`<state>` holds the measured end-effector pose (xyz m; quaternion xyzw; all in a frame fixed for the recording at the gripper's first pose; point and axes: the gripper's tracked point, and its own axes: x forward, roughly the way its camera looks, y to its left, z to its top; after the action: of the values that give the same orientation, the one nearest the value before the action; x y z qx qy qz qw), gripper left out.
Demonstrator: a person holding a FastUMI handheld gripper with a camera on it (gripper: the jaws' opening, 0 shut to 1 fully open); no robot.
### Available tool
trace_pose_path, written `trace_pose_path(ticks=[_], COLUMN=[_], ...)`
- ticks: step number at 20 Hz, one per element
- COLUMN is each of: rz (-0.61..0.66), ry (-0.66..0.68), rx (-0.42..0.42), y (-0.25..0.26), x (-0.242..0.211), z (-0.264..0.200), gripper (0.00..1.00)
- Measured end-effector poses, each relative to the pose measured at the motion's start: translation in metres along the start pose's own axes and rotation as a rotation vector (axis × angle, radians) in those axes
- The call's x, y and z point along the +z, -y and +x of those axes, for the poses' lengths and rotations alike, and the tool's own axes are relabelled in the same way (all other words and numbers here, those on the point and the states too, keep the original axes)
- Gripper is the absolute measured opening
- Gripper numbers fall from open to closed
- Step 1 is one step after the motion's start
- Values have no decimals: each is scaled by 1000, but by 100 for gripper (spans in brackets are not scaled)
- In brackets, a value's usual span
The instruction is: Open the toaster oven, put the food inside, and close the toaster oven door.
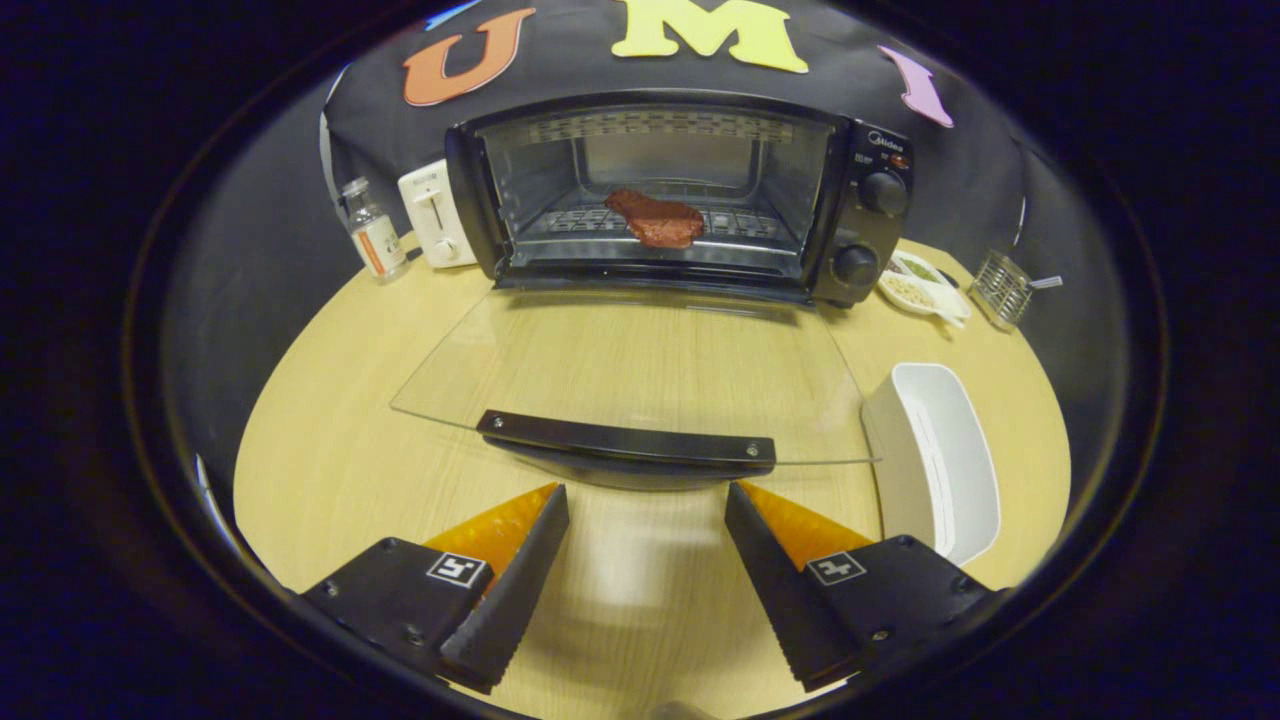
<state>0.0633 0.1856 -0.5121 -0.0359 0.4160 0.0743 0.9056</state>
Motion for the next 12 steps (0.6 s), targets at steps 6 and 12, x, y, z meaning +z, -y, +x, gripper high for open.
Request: trace_pose_path(ticks=[6,12], rz=[12,19], ry=[3,43], rx=[10,34], y=[2,5], x=[2,33], z=[-11,-34], gripper=[100,100])
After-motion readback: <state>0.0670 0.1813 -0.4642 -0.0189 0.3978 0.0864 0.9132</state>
